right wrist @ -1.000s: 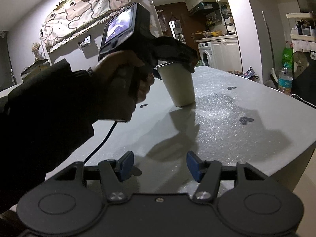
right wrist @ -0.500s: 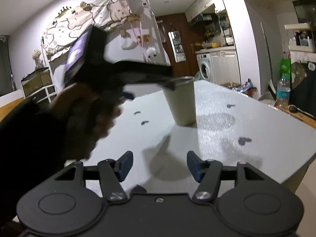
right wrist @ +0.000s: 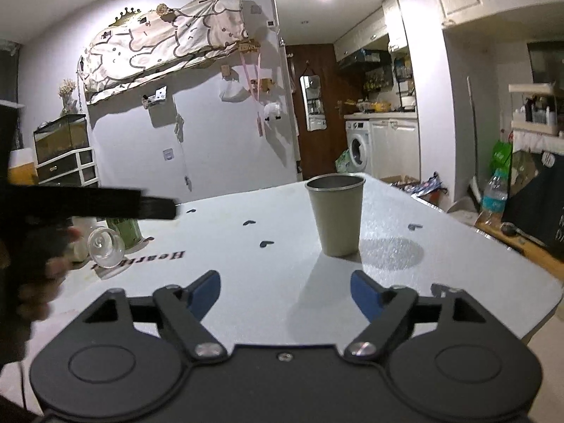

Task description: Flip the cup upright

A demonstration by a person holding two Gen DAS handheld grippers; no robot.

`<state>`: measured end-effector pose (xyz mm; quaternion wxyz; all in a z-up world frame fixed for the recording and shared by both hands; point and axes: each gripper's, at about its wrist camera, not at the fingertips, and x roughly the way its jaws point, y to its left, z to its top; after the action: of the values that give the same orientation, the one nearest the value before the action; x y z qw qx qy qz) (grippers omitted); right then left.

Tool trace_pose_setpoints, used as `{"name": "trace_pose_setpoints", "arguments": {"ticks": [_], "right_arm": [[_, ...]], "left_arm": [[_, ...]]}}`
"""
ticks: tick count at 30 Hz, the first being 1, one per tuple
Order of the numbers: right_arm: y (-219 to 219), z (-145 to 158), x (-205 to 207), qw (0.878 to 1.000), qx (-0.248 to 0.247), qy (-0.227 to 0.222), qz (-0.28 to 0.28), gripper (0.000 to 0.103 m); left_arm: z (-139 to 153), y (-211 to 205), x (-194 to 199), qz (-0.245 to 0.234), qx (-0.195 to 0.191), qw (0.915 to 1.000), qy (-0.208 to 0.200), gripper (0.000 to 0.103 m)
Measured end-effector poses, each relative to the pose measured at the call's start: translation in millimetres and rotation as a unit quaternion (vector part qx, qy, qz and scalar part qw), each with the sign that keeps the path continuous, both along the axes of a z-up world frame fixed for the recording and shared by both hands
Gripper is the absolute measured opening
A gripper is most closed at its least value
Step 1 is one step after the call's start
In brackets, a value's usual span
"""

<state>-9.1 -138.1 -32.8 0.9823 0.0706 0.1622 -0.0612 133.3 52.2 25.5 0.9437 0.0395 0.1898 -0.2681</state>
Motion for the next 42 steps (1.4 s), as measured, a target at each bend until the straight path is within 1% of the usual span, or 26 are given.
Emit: {"name": "trace_pose_setpoints", "arguments": {"ticks": [3, 5, 6, 8, 9, 14, 18, 22, 26, 42], "right_arm": [[8, 6, -4, 1.000, -0.011, -0.006, -0.005, 0.090], [12, 10, -7, 1.000, -0.018, -0.009, -0.012, 0.090], [16, 13, -10, 1.000, -0.022, -0.010, -0.018, 0.091], [19, 16, -14, 0.999, -0.029, -0.014, -0.025, 0.096], [21, 17, -16, 0.999, -0.032, -0.014, -0.026, 0.097], [26, 18, -23, 0.998, -0.052, -0.005, -0.036, 0.103], [28, 17, -30, 0.998, -0.054, 0.003, -0.040, 0.103], [28, 17, -34, 0.997, -0.062, 0.009, -0.052, 0.103], [28, 15, -37, 0.997, -0.057, 0.009, -0.044, 0.103], [31, 14, -38, 0.997, -0.058, 0.013, -0.042, 0.103]], "left_arm": [[0, 20, -16, 0.012, -0.001, 0.9999, -0.012, 0.103], [-1, 30, -26, 0.025, 0.002, 0.9995, -0.018, 0.103], [-2, 34, -31, 0.029, 0.002, 0.9994, -0.017, 0.103], [-5, 44, -39, 0.036, -0.001, 0.9993, -0.012, 0.103], [-7, 47, -42, 0.042, -0.002, 0.9991, -0.010, 0.103], [-17, 61, -56, 0.054, -0.002, 0.9985, 0.005, 0.103], [-23, 67, -64, 0.060, -0.012, 0.9980, 0.014, 0.103], [-28, 70, -72, 0.072, -0.007, 0.9972, 0.016, 0.103], [-29, 72, -77, 0.081, -0.003, 0.9966, 0.012, 0.103], [-28, 72, -80, 0.085, 0.000, 0.9964, 0.011, 0.103]]}}
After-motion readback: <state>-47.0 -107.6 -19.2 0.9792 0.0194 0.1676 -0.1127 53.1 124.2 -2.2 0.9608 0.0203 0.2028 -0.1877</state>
